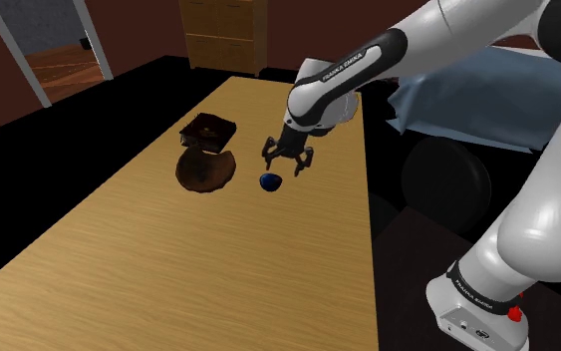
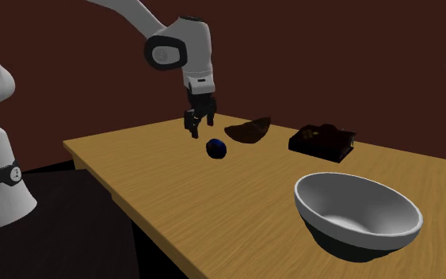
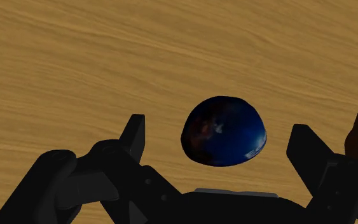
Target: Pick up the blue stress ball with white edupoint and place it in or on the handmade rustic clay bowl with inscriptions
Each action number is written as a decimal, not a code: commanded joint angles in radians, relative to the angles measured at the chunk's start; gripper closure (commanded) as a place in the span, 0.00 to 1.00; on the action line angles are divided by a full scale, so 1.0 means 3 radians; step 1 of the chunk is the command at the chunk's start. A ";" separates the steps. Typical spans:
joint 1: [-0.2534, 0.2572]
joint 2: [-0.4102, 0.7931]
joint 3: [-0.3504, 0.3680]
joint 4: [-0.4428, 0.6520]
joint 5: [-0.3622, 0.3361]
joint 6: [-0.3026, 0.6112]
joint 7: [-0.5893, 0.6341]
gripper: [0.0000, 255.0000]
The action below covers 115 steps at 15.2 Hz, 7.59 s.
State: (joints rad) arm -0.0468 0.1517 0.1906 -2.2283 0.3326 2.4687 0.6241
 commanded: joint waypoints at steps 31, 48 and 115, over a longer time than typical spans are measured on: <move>0.0073 0.0574 0.0015 0.0298 0.0064 0.0349 0.0135 1.00; 0.0063 0.0060 -0.0022 0.0449 -0.0048 -0.0301 0.0347 1.00; 0.0631 0.2054 -0.0021 0.3875 -0.0731 -0.1585 0.1328 0.00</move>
State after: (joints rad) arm 0.1427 0.7691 0.1844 -1.0647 0.1131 1.9939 1.0224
